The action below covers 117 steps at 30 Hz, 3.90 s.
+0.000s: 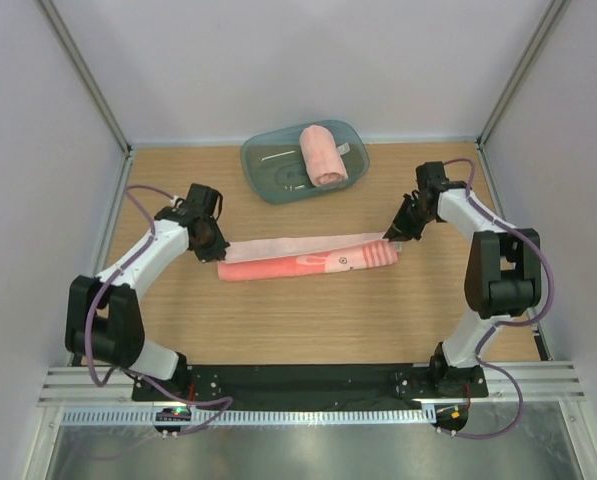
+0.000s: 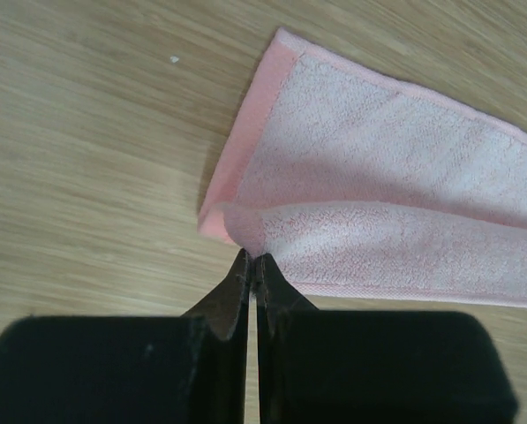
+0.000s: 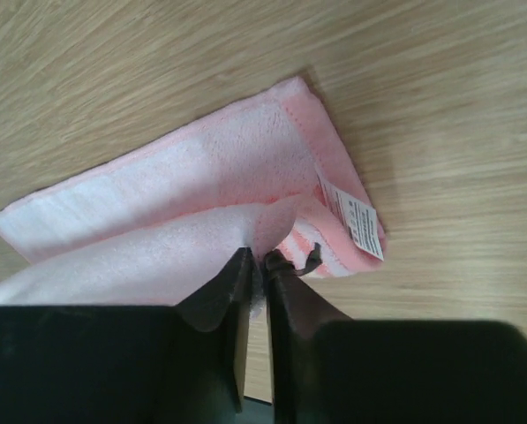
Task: Roll the towels
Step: Fold the towel
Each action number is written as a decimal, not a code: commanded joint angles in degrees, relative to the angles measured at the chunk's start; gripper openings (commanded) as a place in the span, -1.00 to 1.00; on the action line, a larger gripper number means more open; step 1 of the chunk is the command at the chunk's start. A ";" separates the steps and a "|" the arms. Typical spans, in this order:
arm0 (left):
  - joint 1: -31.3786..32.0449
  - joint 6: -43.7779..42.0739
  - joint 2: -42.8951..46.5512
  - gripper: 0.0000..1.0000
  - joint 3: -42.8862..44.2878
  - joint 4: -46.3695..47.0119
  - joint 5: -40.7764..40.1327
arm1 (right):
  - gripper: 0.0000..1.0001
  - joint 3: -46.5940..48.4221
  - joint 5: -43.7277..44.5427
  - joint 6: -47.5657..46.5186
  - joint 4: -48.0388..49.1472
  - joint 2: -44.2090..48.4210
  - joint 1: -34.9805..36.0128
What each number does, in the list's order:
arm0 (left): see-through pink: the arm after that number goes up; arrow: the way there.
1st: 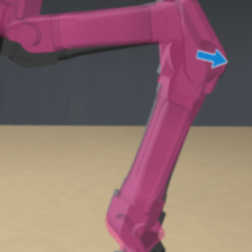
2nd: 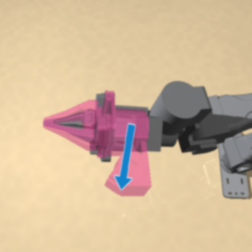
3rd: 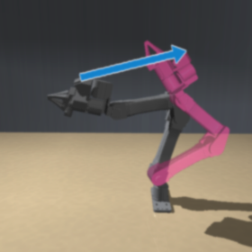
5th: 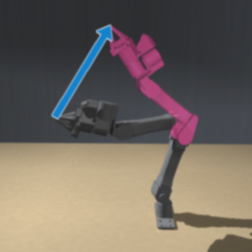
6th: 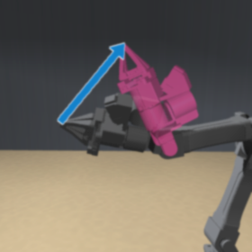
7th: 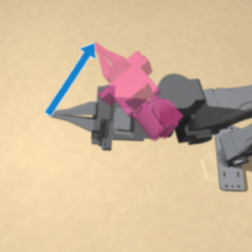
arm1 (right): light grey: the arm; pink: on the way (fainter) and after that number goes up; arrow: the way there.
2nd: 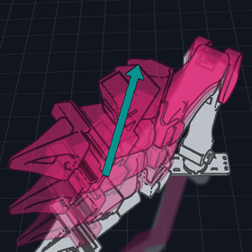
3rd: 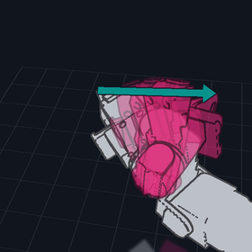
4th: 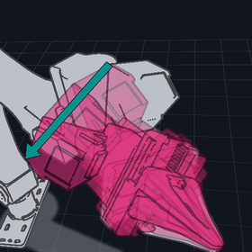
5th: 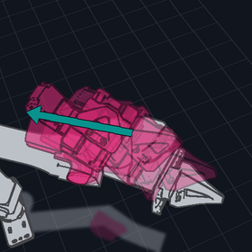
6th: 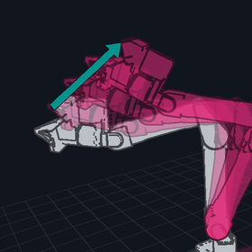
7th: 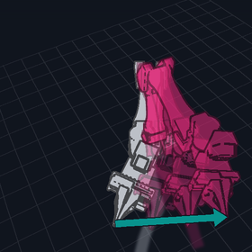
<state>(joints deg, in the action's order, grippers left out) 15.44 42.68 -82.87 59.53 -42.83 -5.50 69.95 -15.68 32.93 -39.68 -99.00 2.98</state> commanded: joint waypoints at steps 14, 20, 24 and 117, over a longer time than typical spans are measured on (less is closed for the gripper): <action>-3.84 -3.83 -15.05 -0.05 21.24 -5.59 -0.56 | 0.57 17.40 9.96 2.32 -3.11 -4.98 -1.05; -3.93 -3.39 -10.38 -0.06 15.37 -4.28 -3.03 | 0.57 10.92 12.08 1.00 -1.90 4.41 -1.05; -3.49 -2.34 -5.83 -0.14 8.52 -1.13 0.04 | 0.45 -1.00 6.29 0.03 3.46 9.25 -0.88; -0.33 -11.65 27.07 -0.15 -5.65 -4.99 1.72 | 0.99 18.05 20.35 4.60 9.26 -2.88 46.17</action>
<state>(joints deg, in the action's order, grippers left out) 15.00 30.04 -54.17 51.72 -48.69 -3.40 91.44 5.76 36.77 -35.42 -111.66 53.63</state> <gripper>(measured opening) 0.431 0.996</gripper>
